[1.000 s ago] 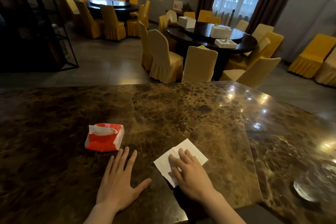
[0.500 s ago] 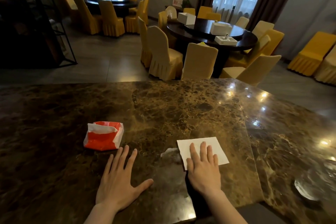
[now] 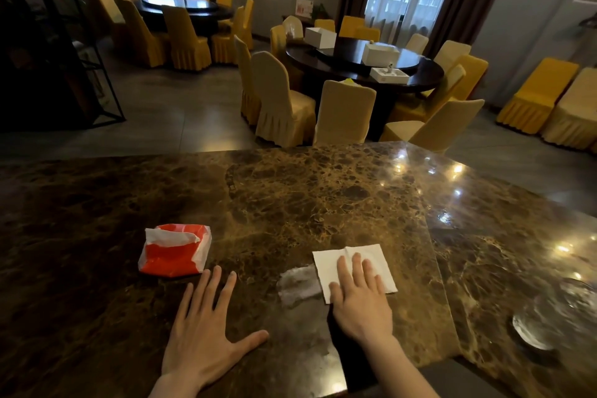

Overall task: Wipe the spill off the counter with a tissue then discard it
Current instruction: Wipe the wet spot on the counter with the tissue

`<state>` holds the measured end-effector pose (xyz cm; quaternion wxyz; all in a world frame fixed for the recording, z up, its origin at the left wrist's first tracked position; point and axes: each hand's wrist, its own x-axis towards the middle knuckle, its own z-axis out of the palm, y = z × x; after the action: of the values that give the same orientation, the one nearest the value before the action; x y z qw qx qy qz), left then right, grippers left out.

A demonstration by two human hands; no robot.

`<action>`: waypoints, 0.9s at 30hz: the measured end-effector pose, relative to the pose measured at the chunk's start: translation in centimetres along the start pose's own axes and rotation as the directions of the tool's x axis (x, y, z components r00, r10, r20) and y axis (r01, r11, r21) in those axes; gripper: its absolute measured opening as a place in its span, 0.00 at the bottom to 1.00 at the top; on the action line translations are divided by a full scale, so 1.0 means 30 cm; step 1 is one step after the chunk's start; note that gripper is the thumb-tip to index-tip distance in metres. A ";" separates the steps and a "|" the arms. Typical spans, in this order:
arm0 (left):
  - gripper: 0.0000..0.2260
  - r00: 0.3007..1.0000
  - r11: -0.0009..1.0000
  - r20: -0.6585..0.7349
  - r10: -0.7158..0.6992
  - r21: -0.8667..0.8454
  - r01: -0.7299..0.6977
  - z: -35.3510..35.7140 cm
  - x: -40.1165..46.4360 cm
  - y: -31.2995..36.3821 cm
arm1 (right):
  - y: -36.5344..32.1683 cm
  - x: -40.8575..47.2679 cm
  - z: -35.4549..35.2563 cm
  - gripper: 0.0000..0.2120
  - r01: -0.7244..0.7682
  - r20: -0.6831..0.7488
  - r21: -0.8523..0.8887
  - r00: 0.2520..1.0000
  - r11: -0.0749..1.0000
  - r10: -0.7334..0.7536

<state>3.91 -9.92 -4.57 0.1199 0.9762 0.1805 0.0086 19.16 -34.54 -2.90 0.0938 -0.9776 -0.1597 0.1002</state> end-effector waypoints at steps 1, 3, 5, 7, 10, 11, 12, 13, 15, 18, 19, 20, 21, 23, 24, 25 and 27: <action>0.56 1.000 1.000 0.010 -0.003 0.005 0.003 0.000 0.002 0.001 | -0.012 0.003 0.002 0.29 -0.025 -0.005 -0.002 1.000 1.000 0.025; 0.56 0.999 1.000 0.035 -0.009 0.022 0.008 -0.001 0.004 0.001 | -0.080 0.002 0.009 0.29 0.025 -0.005 0.005 1.000 1.000 -0.025; 0.57 0.998 0.999 0.059 -0.012 0.035 0.010 -0.006 0.008 -0.001 | -0.190 -0.013 0.035 0.29 0.245 0.022 -0.001 0.969 0.969 -0.245; 0.58 0.996 0.998 0.091 -0.018 0.061 0.012 -0.012 0.015 0.002 | -0.291 -0.040 0.071 0.28 0.418 0.067 0.006 0.906 0.909 -0.417; 0.59 0.994 0.996 0.102 -0.025 0.083 0.017 -0.022 0.020 0.012 | -0.317 -0.036 0.087 0.27 0.437 0.049 0.023 0.898 0.899 -0.437; 0.59 0.994 0.997 0.104 -0.028 0.071 0.021 -0.023 0.018 0.013 | -0.289 -0.026 0.081 0.27 0.409 0.037 0.021 0.911 0.912 -0.410; 0.59 0.994 0.998 0.106 -0.030 0.057 0.024 -0.023 0.016 0.011 | -0.249 -0.012 0.070 0.28 0.372 0.031 0.015 0.927 0.928 -0.373; 0.59 0.994 0.999 0.104 -0.030 0.047 0.025 -0.024 0.015 0.010 | -0.199 0.004 0.058 0.28 0.322 0.027 0.007 0.946 0.947 -0.322; 0.59 0.995 0.999 0.100 -0.031 0.039 0.027 -0.023 0.015 0.011 | -0.084 0.037 0.024 0.28 0.199 0.014 -0.011 0.980 0.980 -0.198; 0.58 0.995 0.999 0.100 -0.022 0.027 0.019 -0.021 0.012 0.009 | 0.041 0.068 -0.016 0.27 0.037 -0.017 -0.009 0.999 0.999 -0.037; 0.58 0.995 0.999 0.100 -0.022 0.025 0.020 -0.021 0.012 0.006 | 0.052 0.074 -0.016 0.27 0.007 -0.031 0.001 0.999 1.000 -0.007; 0.58 0.995 1.000 0.102 -0.023 0.023 0.021 -0.021 0.013 0.005 | 0.046 0.077 -0.010 0.27 -0.006 -0.048 0.010 0.999 1.000 0.007; 0.58 0.994 1.000 0.106 -0.025 0.019 0.023 -0.021 0.014 0.003 | 0.029 0.074 -0.001 0.27 0.001 -0.069 0.021 0.998 1.000 0.001; 0.58 0.994 1.000 0.106 -0.027 0.012 0.026 -0.020 0.013 0.006 | -0.024 0.056 0.019 0.26 0.087 -0.121 0.036 0.989 0.996 -0.082; 0.58 0.994 1.000 0.104 -0.027 0.013 0.026 -0.022 0.011 0.006 | -0.052 0.042 0.029 0.25 0.158 -0.135 0.035 0.979 0.987 -0.152; 0.58 0.994 1.000 0.105 -0.027 0.018 0.026 -0.024 0.011 0.005 | -0.074 0.027 0.037 0.25 0.230 -0.142 0.042 0.965 0.972 -0.222; 0.58 0.993 0.999 0.117 -0.029 0.024 0.026 -0.026 0.010 0.005 | -0.096 -0.003 0.035 0.21 0.335 -0.153 0.096 0.936 0.937 -0.318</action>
<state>4.19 -9.79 -3.80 0.1193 0.9737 0.1867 -0.0526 17.99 -31.73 -3.28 0.1787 -0.9344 -0.3070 0.0265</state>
